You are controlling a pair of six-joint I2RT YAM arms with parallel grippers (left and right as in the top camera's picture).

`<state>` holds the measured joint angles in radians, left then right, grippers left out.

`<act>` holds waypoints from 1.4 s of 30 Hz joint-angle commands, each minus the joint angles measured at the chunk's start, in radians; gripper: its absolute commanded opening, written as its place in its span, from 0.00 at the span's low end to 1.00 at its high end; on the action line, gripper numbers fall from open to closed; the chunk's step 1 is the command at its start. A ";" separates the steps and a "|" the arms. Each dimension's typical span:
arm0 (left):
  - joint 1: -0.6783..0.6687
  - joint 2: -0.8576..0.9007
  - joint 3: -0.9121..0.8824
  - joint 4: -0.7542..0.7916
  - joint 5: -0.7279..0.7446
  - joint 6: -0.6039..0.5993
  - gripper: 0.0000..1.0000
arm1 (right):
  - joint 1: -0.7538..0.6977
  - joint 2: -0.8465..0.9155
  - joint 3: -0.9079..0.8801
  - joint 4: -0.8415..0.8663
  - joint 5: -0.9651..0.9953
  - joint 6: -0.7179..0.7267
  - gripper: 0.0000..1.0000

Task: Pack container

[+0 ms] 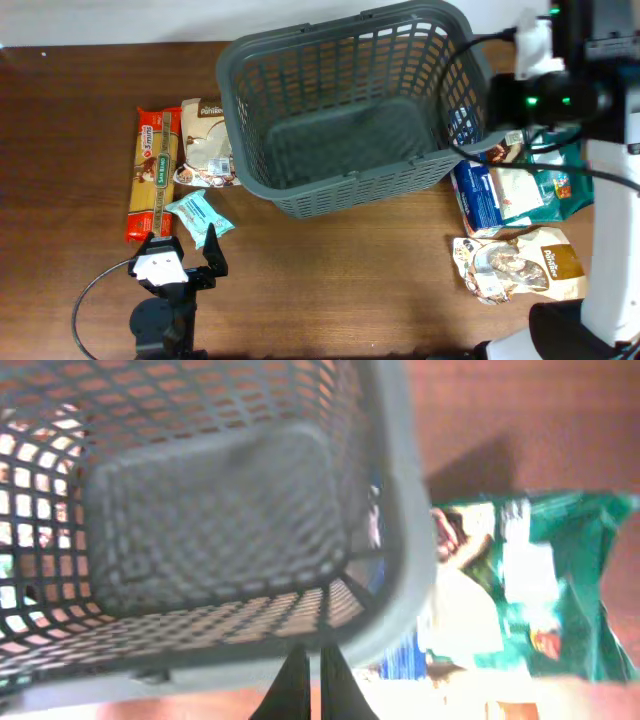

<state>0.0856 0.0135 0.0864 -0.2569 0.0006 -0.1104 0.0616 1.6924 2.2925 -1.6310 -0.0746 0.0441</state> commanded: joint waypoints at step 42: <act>-0.462 1.485 1.460 -0.341 0.047 0.426 0.51 | -0.189 0.000 -0.096 -0.011 -0.045 -0.028 0.04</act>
<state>-0.3767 1.4521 1.5242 -0.6300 0.0959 0.2829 -0.1211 1.6970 2.1960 -1.6447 -0.1314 0.0048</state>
